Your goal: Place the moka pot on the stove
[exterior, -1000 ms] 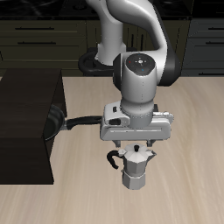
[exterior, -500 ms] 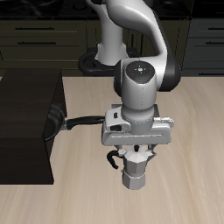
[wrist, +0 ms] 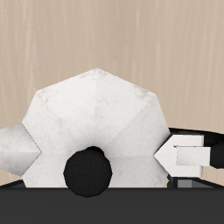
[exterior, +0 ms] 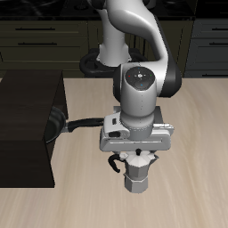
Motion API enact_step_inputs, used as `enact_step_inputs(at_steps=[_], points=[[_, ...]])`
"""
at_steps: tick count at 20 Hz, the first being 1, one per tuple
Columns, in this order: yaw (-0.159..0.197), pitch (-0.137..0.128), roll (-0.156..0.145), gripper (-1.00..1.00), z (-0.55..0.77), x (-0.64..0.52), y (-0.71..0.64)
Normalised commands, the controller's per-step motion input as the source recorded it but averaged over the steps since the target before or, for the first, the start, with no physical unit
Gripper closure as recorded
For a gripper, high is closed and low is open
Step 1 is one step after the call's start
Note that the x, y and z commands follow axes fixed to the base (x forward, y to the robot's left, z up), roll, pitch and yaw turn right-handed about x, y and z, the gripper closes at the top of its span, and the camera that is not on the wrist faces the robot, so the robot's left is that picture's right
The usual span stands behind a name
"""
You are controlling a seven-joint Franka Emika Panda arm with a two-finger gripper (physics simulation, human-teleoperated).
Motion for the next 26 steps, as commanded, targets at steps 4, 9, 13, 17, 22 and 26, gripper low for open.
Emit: enact_step_inputs(at_steps=[4,9,13,17,22,26], points=[[-0.012,-0.020,0.013,1.00,0.10,-0.02,-0.06],[0.008,-0.034,0.005,1.00,0.23,-0.05,-0.01],[0.006,-0.022,-0.001,1.00,0.16,-0.03,-0.02],[0.023,-0.033,-0.001,1.00,0.18,-0.05,0.00],[0.009,-0.023,0.000,1.00,0.23,-0.15,0.01],[0.019,-0.036,-0.003,1.00,0.24,-0.21,-0.03]])
